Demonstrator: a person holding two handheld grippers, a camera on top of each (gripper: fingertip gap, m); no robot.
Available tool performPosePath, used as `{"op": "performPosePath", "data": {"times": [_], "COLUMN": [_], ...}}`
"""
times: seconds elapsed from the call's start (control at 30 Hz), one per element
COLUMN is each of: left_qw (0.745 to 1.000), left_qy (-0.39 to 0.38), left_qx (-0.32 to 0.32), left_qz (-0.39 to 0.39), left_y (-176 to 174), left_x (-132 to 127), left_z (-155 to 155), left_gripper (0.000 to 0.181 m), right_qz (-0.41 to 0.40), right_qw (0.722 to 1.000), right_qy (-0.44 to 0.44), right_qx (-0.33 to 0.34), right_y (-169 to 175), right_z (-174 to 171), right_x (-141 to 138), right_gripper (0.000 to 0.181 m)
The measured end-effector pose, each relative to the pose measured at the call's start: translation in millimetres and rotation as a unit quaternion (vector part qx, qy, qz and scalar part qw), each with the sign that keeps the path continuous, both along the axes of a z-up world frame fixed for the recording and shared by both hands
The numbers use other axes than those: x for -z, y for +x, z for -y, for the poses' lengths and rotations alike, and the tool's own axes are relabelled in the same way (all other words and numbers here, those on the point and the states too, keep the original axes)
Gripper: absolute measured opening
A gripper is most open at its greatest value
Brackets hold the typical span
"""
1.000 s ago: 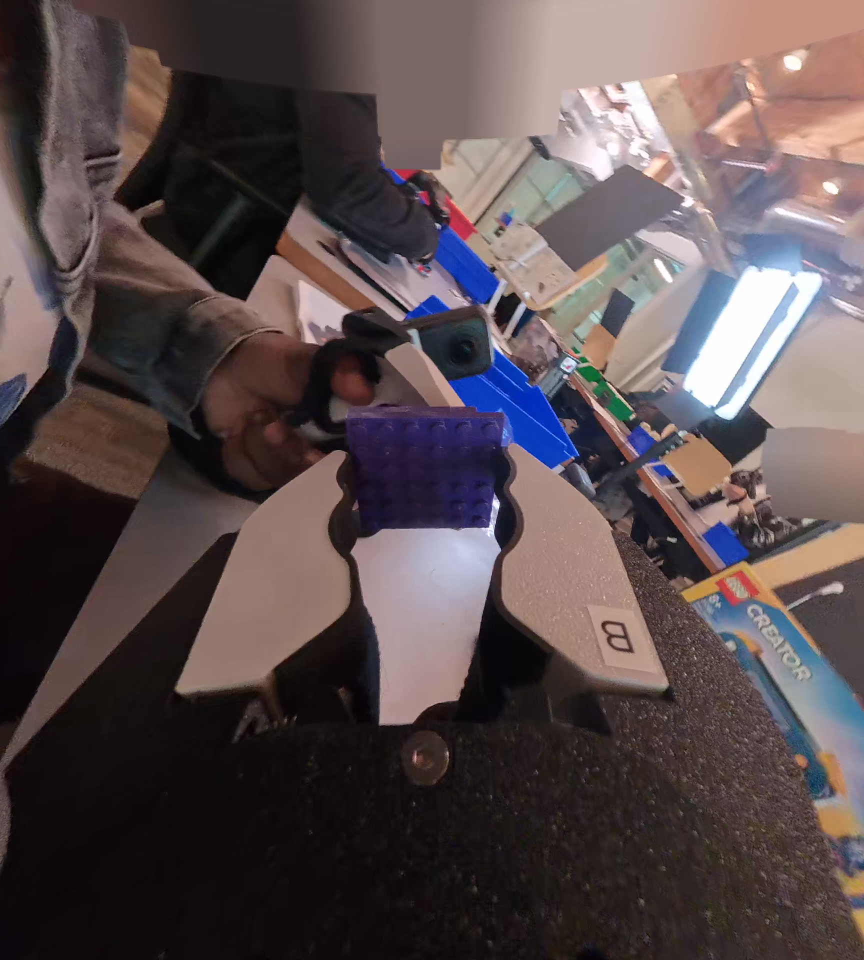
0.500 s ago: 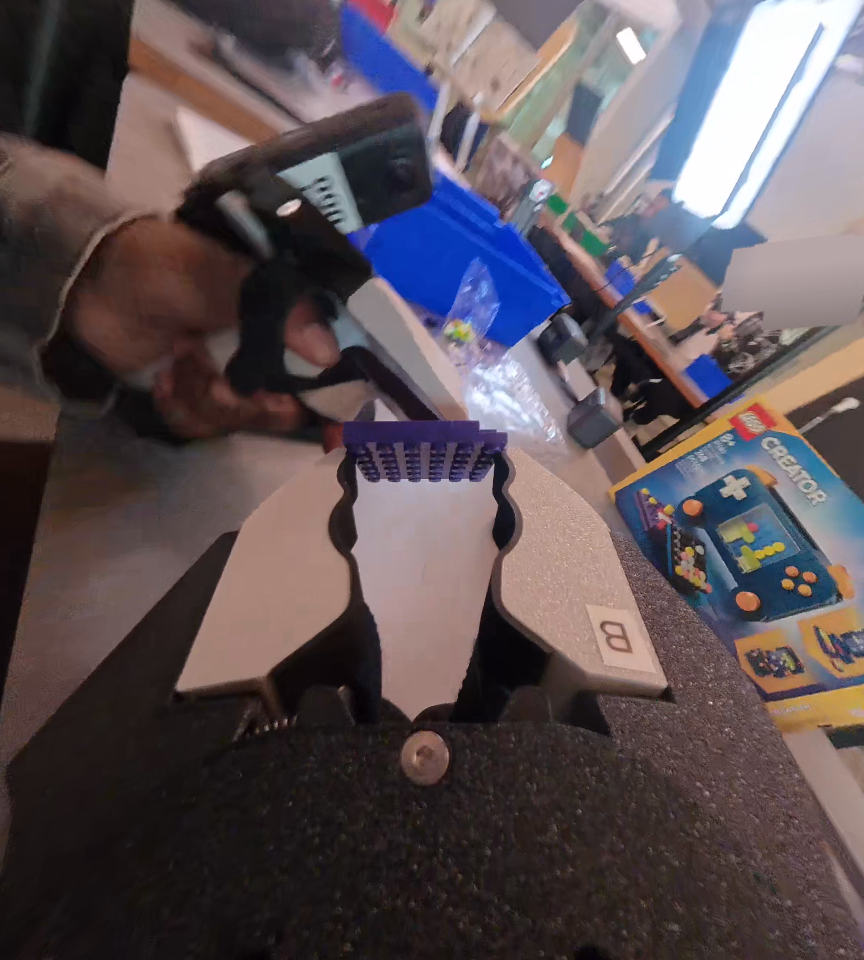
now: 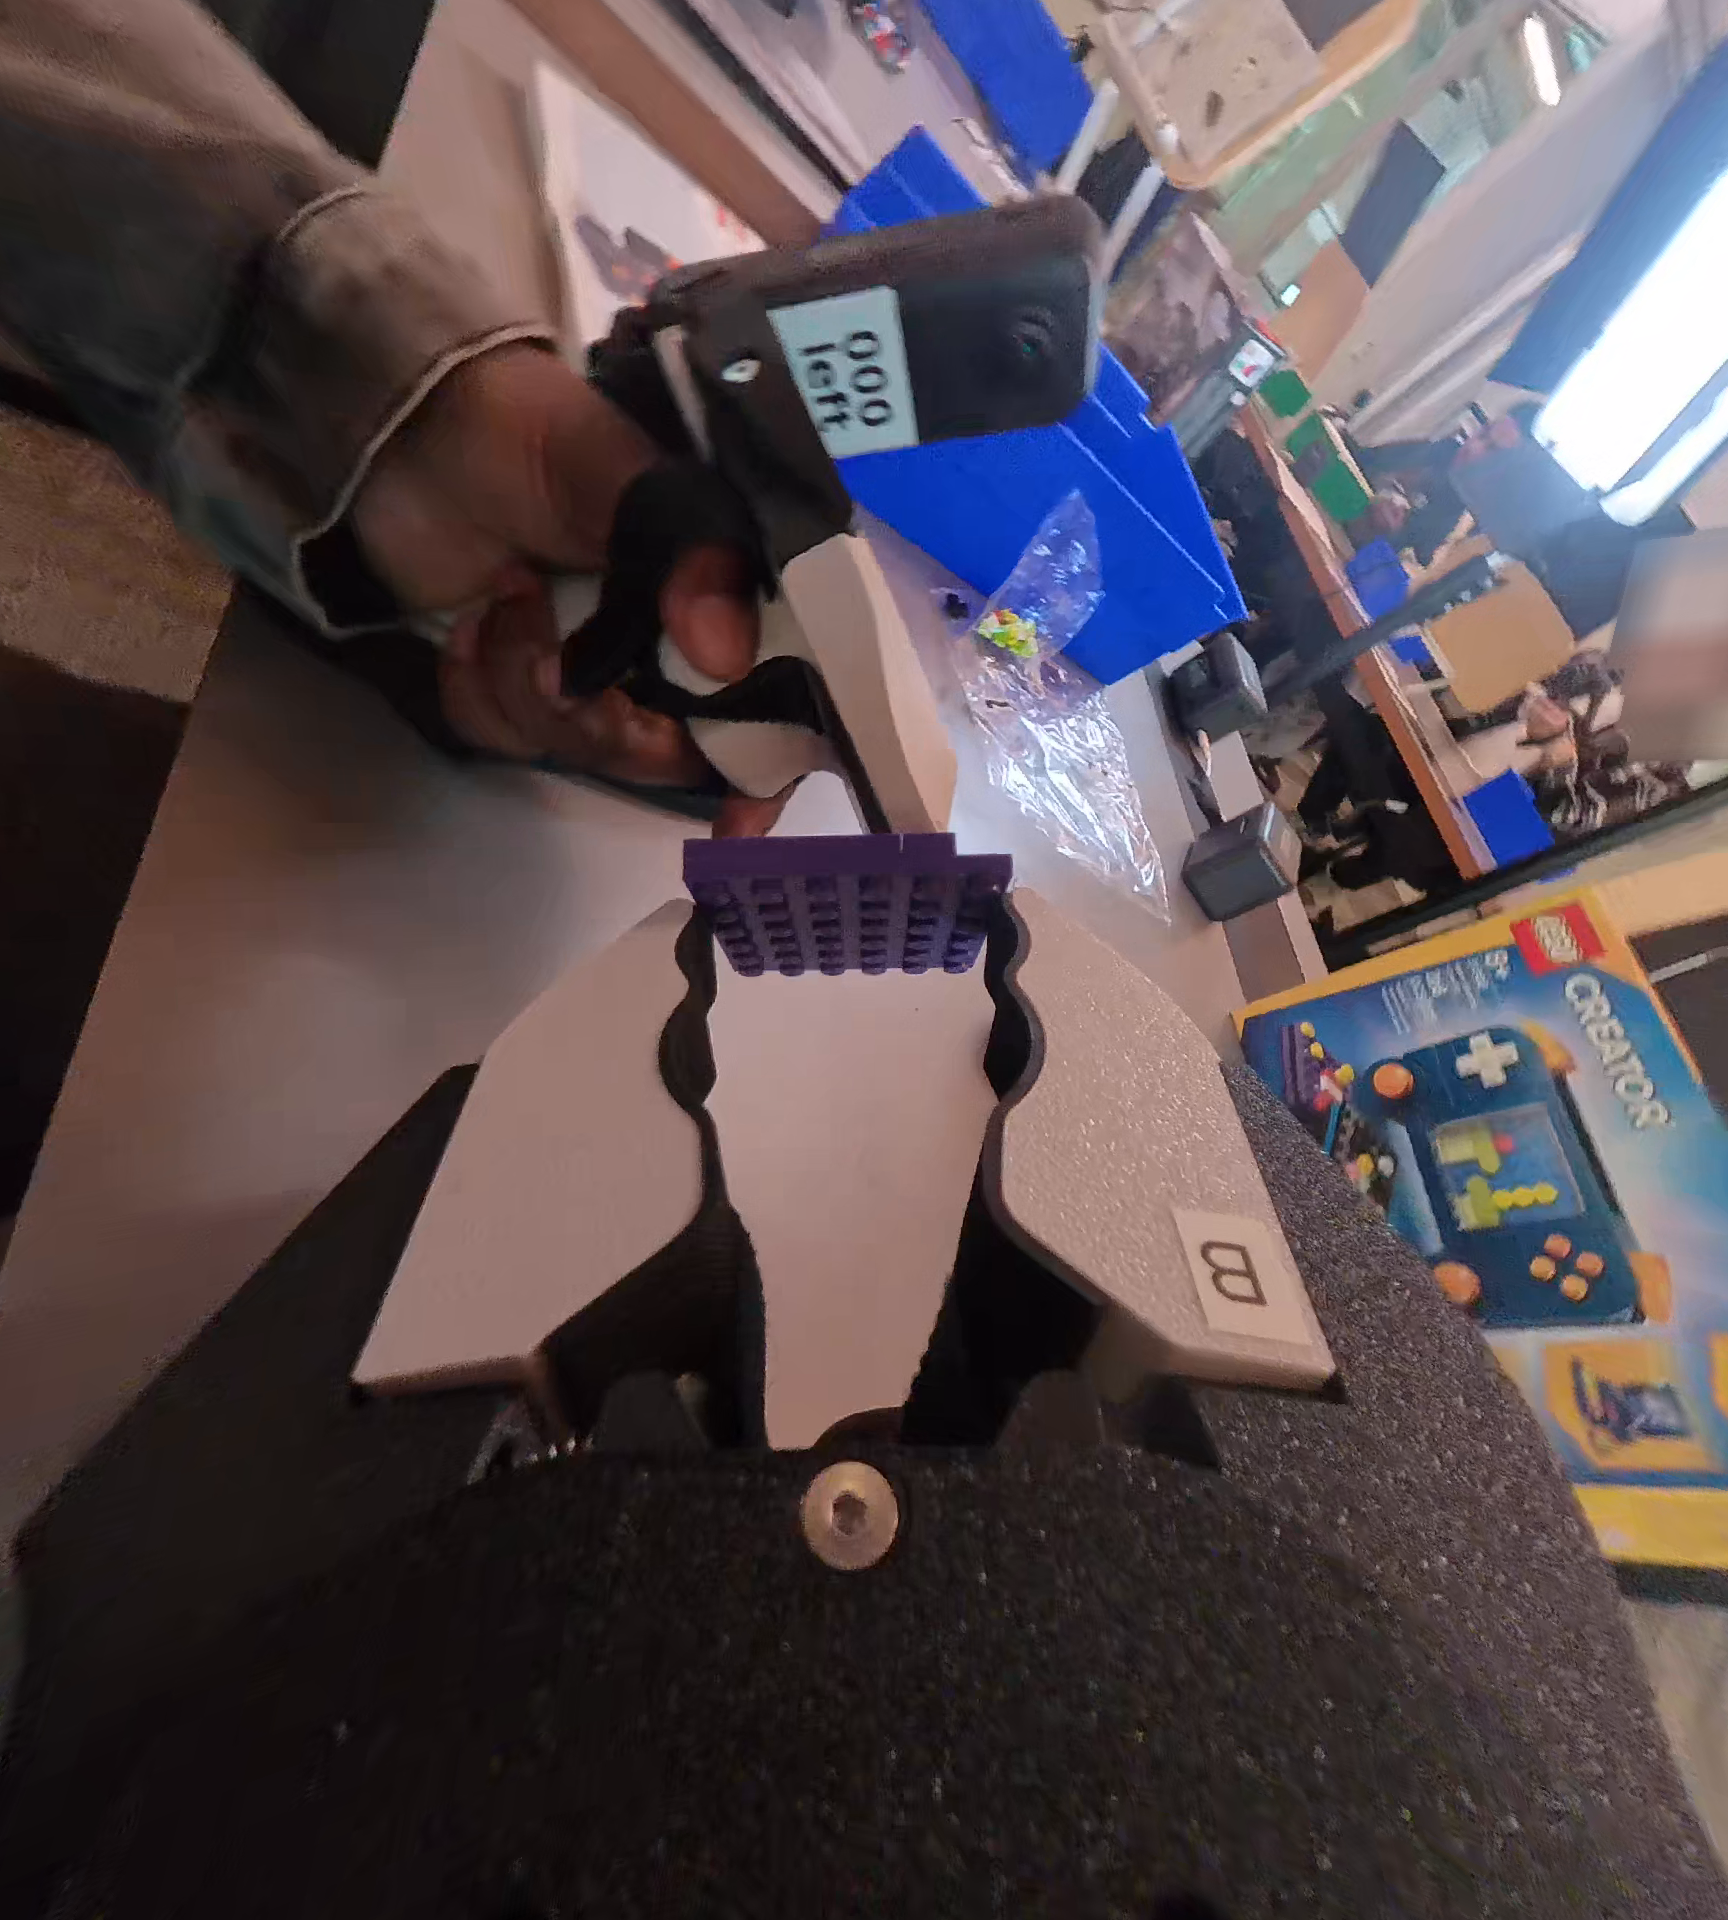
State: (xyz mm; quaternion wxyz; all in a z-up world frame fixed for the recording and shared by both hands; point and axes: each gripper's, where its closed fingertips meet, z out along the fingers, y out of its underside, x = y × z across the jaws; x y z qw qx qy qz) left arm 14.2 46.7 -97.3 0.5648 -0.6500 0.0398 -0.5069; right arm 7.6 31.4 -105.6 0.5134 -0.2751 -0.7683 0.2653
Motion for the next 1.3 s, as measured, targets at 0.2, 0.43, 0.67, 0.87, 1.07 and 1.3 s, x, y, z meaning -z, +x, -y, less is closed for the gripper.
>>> {"op": "performPosePath", "data": {"times": [0.2, 0.43, 0.67, 0.87, 1.07, 1.3], "left_qw": [0.992, 0.966, 0.929, 0.955, 0.928, 0.92], "left_qy": [0.026, -0.048, 0.023, 0.061, 0.107, 0.135], "left_qx": [-0.116, -0.209, -0.214, -0.168, -0.2, -0.251], "left_qz": [-0.053, -0.144, -0.301, -0.236, -0.297, -0.27], "left_y": [-14, -36, -38, -32, -31, -38], "left_x": [1, 38, 30, 16, 0, -21], "left_z": [-5, -32, -45, -29, -9, 32], "left_gripper": [0.03, 0.0, 0.017, 0.029, 0.033, 0.032], "right_qz": [-0.032, 0.066, 0.008, 0.015, 0.026, 0.055], "right_qw": [0.989, 0.972, 0.94, 0.936, 0.935, 0.943], "right_qy": [-0.099, -0.12, -0.187, -0.262, -0.297, -0.298], "right_qx": [0.102, 0.192, 0.285, 0.236, 0.193, 0.135], "right_y": [-11, -10, -24, -4, 23, 61], "right_z": [-9, -41, -83, -73, -35, 18], "right_x": [4, 47, 56, 41, 38, 36], "right_gripper": [0.05, 0.0, 0.009, 0.026, 0.034, 0.038]}}
